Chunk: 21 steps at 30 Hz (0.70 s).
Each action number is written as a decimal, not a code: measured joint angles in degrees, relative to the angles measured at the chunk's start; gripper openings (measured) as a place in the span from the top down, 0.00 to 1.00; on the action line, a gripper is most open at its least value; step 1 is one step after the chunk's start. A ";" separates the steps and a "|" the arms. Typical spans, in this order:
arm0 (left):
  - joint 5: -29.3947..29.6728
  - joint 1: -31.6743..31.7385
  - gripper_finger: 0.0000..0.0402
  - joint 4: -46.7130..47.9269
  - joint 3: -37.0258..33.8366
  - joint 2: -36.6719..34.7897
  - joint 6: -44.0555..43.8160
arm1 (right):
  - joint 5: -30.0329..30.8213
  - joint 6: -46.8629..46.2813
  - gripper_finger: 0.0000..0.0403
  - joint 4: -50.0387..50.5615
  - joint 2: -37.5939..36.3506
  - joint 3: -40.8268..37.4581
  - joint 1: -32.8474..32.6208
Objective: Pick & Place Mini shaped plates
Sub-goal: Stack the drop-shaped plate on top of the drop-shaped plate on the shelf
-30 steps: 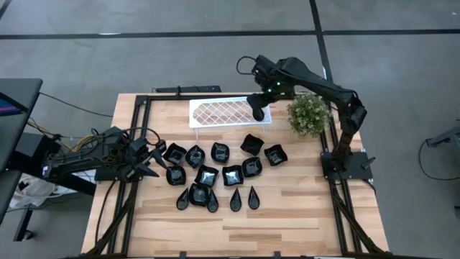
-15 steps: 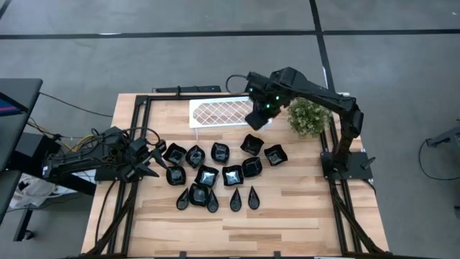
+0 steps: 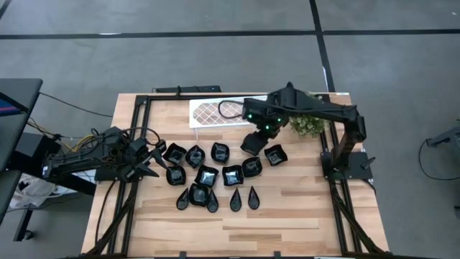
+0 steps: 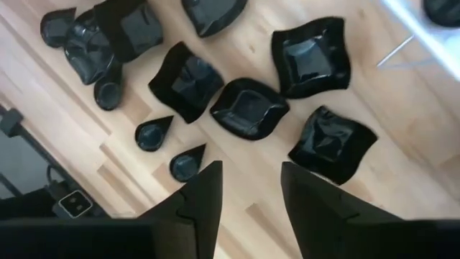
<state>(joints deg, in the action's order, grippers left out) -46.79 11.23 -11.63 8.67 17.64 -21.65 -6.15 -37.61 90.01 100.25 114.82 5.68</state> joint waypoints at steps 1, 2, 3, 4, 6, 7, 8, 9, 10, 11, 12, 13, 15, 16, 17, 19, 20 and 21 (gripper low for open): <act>-0.02 0.00 0.55 -0.01 0.00 0.00 0.00 | 0.00 -0.82 0.66 -0.01 0.03 -0.01 -0.68; 0.00 0.01 0.55 -0.01 0.00 0.00 0.00 | 0.02 -1.46 0.66 0.00 0.04 -0.01 -1.33; 0.00 -0.01 0.55 -0.01 0.00 -0.01 0.00 | 0.03 -2.19 0.67 0.01 0.04 -0.01 -1.93; 0.00 -0.01 0.55 -0.01 0.00 0.01 0.00 | 0.22 -3.02 0.67 0.01 0.04 -0.01 -2.56; 0.00 -0.01 0.55 -0.01 0.00 -0.01 0.00 | 1.45 -4.67 0.67 0.01 0.06 -0.01 -3.66; -0.01 0.00 0.55 -0.01 0.00 0.00 0.00 | 2.29 -5.52 0.67 0.01 0.07 -0.01 -4.21; 0.00 0.00 0.55 -0.01 0.00 0.00 0.00 | 3.06 -6.36 0.67 0.01 0.07 -0.01 -4.71; -0.01 0.01 0.55 -0.02 0.00 0.01 0.00 | 3.62 -7.22 0.67 0.01 0.07 -0.01 -5.22; -0.01 0.00 0.55 -0.02 0.00 0.01 0.00 | 3.98 -7.89 0.67 0.01 0.07 -0.01 -5.67; 0.00 0.01 0.55 -0.01 0.00 0.01 0.00 | 4.55 -8.46 0.67 0.01 0.07 -0.01 -6.22; 0.00 0.00 0.55 -0.03 0.00 0.01 0.00 | 4.90 -8.83 0.67 0.01 0.09 -0.03 -6.71; 0.00 -0.01 0.55 -0.03 0.00 0.01 0.00 | 4.94 -8.96 0.67 -0.16 0.07 -0.33 -7.21; 0.00 0.01 0.55 -0.03 0.00 0.01 0.00 | 4.88 -9.01 0.67 -0.64 0.04 -1.86 -8.00; -0.01 0.00 0.55 -0.03 0.00 0.01 0.00 | 4.78 -9.12 0.67 -0.68 0.11 -2.73 -8.36; -0.01 -0.01 0.55 -0.03 0.00 -0.01 0.00 | 4.68 -9.33 0.67 -0.62 0.17 -3.63 -8.64; -0.01 -0.01 0.55 -0.05 0.00 0.00 0.00 | 4.67 -10.01 0.67 -1.11 0.08 -5.92 -9.18; 0.00 0.01 0.55 -0.05 0.00 0.01 0.00 | 4.60 -10.52 0.67 -1.59 0.07 -7.38 -9.42; 0.00 -0.01 0.55 -0.05 0.00 -0.01 0.00 | 4.56 -11.03 0.67 -1.92 0.11 -8.69 -9.62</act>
<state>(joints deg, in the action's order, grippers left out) -46.79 11.22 -11.68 8.67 17.63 -21.65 -1.59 -48.64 88.09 100.36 106.13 -3.94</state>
